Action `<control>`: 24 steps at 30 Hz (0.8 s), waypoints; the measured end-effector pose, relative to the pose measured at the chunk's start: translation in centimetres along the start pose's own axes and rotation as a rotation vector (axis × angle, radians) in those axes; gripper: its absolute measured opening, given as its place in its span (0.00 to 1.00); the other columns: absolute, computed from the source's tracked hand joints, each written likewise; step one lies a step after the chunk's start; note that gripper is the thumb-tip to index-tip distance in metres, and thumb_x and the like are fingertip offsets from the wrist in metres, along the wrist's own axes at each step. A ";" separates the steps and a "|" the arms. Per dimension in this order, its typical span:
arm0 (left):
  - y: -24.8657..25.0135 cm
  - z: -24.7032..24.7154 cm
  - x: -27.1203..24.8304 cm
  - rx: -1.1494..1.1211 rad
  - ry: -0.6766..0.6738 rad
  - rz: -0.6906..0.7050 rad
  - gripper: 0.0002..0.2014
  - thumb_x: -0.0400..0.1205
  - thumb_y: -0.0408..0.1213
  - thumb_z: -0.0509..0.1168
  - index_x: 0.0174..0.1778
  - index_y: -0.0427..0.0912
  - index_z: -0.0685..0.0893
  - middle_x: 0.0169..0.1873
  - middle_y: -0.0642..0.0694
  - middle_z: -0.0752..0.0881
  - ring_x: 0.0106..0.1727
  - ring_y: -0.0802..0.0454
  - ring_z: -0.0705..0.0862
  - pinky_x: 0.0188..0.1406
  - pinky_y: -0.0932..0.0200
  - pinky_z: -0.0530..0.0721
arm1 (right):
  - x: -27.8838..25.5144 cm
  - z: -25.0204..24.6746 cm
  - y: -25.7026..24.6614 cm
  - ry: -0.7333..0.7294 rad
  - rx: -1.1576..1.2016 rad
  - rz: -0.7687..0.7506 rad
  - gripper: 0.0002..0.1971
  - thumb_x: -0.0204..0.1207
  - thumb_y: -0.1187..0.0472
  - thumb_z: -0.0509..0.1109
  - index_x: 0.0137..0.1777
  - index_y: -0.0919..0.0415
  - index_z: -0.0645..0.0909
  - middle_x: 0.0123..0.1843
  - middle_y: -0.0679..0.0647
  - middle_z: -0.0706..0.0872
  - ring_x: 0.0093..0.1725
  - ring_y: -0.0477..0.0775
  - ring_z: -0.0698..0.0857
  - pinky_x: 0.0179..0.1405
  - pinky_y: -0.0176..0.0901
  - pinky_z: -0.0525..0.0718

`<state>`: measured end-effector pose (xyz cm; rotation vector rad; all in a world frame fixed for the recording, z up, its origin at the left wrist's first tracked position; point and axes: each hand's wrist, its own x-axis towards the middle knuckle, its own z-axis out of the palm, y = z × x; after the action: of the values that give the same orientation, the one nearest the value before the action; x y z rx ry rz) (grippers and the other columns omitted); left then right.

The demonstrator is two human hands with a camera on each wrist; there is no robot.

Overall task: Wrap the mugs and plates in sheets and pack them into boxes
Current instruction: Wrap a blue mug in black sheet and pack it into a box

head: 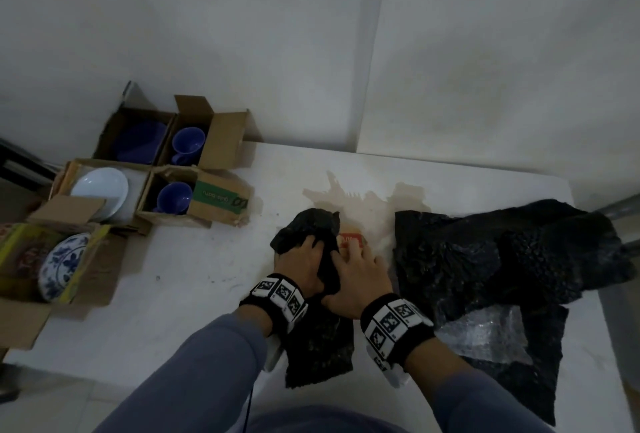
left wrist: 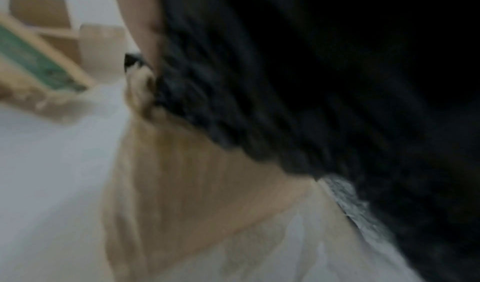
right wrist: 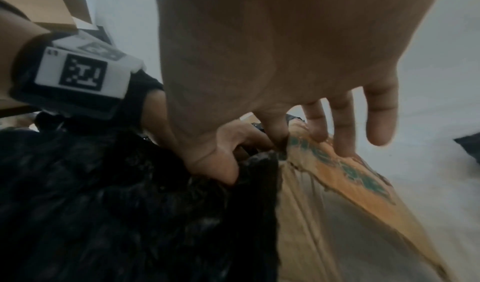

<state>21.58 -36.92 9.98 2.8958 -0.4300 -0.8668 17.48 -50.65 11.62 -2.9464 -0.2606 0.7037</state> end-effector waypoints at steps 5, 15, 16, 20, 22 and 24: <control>-0.5 0.6 -1.8 0.035 0.186 0.000 0.31 0.75 0.42 0.69 0.75 0.44 0.69 0.65 0.42 0.76 0.62 0.42 0.81 0.52 0.49 0.84 | 1.6 -0.6 0.2 0.058 -0.129 -0.049 0.52 0.54 0.25 0.69 0.76 0.53 0.63 0.75 0.61 0.64 0.69 0.70 0.70 0.67 0.63 0.70; -0.3 0.4 0.8 -0.057 -0.040 -0.100 0.31 0.78 0.46 0.64 0.77 0.43 0.65 0.69 0.36 0.74 0.64 0.36 0.81 0.64 0.40 0.78 | 4.5 -1.1 -0.3 -0.153 -0.390 -0.116 0.48 0.68 0.39 0.72 0.83 0.56 0.55 0.83 0.64 0.49 0.76 0.69 0.59 0.74 0.64 0.60; -0.3 0.3 0.9 -0.074 -0.056 -0.103 0.32 0.78 0.47 0.65 0.78 0.43 0.65 0.70 0.35 0.73 0.64 0.36 0.81 0.64 0.40 0.78 | 4.5 -1.3 -0.4 -0.168 -0.389 -0.109 0.45 0.71 0.42 0.71 0.83 0.56 0.55 0.83 0.64 0.48 0.77 0.69 0.57 0.76 0.65 0.58; 0.0 0.4 1.1 -0.045 -0.042 -0.147 0.36 0.76 0.52 0.66 0.78 0.44 0.64 0.72 0.39 0.73 0.69 0.38 0.78 0.69 0.38 0.73 | 4.3 -2.4 -1.0 -0.218 -0.360 -0.085 0.45 0.72 0.43 0.72 0.84 0.57 0.56 0.84 0.64 0.46 0.79 0.69 0.53 0.78 0.69 0.53; 0.0 0.5 1.1 -0.040 -0.050 -0.154 0.35 0.75 0.52 0.66 0.78 0.45 0.64 0.72 0.40 0.74 0.70 0.39 0.77 0.71 0.37 0.72 | 3.2 -3.4 -1.0 -0.208 -0.331 -0.099 0.47 0.68 0.42 0.75 0.83 0.58 0.57 0.84 0.64 0.46 0.80 0.70 0.53 0.78 0.70 0.54; -0.1 0.3 1.0 -0.025 -0.056 -0.150 0.35 0.75 0.51 0.67 0.77 0.44 0.65 0.71 0.40 0.74 0.70 0.39 0.77 0.71 0.38 0.71 | 1.7 -4.7 -0.9 -0.158 -0.230 -0.106 0.40 0.69 0.45 0.74 0.78 0.60 0.64 0.83 0.63 0.51 0.79 0.68 0.58 0.75 0.65 0.60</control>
<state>22.19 -37.14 9.20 2.9170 -0.2070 -0.9683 20.98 -49.76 15.15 -3.0622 -0.5417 0.9518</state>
